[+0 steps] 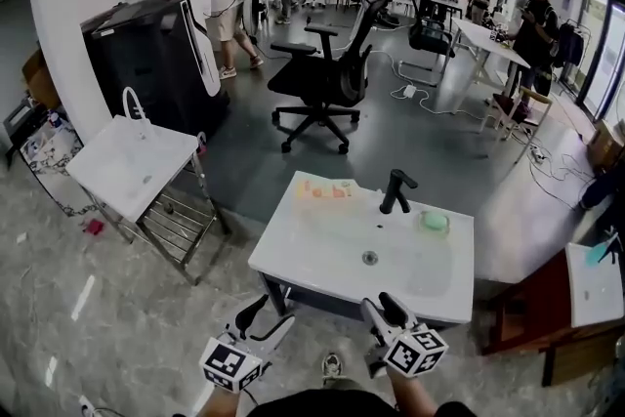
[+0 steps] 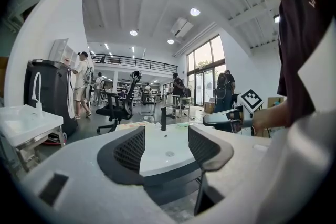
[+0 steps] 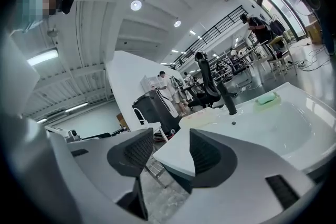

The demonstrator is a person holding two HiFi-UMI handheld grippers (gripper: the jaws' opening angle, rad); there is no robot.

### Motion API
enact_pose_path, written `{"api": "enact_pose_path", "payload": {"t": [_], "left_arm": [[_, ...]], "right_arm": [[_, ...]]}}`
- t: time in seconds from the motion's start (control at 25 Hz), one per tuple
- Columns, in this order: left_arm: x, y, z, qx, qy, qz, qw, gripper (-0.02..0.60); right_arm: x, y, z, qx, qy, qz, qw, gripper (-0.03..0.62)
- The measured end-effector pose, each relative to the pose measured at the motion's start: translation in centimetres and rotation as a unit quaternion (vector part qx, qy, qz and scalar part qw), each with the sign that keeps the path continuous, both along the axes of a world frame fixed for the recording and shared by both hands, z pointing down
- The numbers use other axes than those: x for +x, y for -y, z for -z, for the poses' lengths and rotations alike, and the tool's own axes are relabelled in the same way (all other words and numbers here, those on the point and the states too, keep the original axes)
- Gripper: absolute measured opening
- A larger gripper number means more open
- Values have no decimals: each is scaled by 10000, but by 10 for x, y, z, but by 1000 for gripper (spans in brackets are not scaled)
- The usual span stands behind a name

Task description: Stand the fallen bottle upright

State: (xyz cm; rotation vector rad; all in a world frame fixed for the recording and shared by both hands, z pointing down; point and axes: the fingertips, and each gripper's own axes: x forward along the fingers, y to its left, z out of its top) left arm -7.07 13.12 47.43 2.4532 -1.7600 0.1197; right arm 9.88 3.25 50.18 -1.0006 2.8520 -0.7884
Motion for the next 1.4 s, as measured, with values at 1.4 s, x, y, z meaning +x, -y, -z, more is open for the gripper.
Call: {"api": "enact_pose_path", "payload": {"t": [1.4], "left_arm": [[-32, 215, -23, -351, 203, -156, 9991, 253]], "right_arm": [[-26, 204, -43, -716, 281, -306, 9966, 175]]}}
